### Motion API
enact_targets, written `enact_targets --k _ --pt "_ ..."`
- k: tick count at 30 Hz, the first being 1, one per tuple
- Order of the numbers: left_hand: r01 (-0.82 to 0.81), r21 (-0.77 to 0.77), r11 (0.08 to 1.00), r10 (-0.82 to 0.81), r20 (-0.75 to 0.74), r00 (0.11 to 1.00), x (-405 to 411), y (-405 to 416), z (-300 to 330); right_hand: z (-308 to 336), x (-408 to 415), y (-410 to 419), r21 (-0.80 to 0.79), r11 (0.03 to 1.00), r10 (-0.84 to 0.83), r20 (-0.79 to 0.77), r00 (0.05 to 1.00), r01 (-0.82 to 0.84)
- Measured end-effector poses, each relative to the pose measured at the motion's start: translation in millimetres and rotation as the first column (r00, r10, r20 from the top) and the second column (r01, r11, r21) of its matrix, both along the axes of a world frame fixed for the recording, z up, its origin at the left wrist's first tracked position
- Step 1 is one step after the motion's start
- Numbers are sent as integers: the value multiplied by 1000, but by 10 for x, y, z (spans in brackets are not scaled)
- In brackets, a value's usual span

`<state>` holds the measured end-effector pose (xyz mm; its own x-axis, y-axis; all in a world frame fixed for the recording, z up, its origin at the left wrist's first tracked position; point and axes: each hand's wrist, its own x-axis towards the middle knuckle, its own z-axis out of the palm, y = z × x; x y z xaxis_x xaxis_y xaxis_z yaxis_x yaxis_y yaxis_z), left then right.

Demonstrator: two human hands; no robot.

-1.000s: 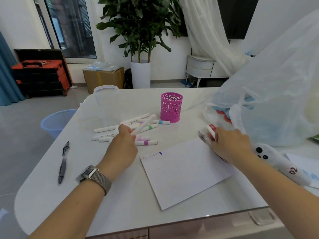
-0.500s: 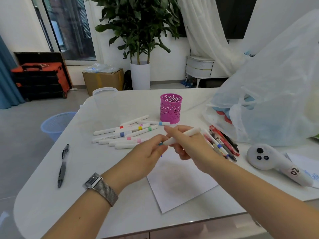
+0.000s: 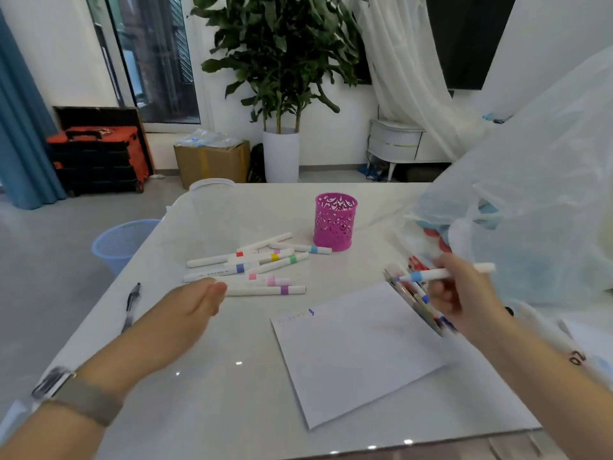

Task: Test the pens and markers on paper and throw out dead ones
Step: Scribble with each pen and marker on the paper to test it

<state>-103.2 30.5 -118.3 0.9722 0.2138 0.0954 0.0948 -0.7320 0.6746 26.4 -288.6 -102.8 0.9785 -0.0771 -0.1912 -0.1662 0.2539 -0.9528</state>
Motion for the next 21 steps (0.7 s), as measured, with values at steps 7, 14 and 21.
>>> enact_targets --k 7,14,21 --pt "193 109 975 -142 -359 923 130 -495 -27 -147 -16 539 -67 959 278 58 959 -274" --pt "388 373 843 -158 -519 840 268 -731 -125 -524 8 891 -306 944 190 197 962 -124" --pt "375 369 850 -131 -542 830 346 -705 -187 -667 5 905 -510 854 292 307 906 -103"
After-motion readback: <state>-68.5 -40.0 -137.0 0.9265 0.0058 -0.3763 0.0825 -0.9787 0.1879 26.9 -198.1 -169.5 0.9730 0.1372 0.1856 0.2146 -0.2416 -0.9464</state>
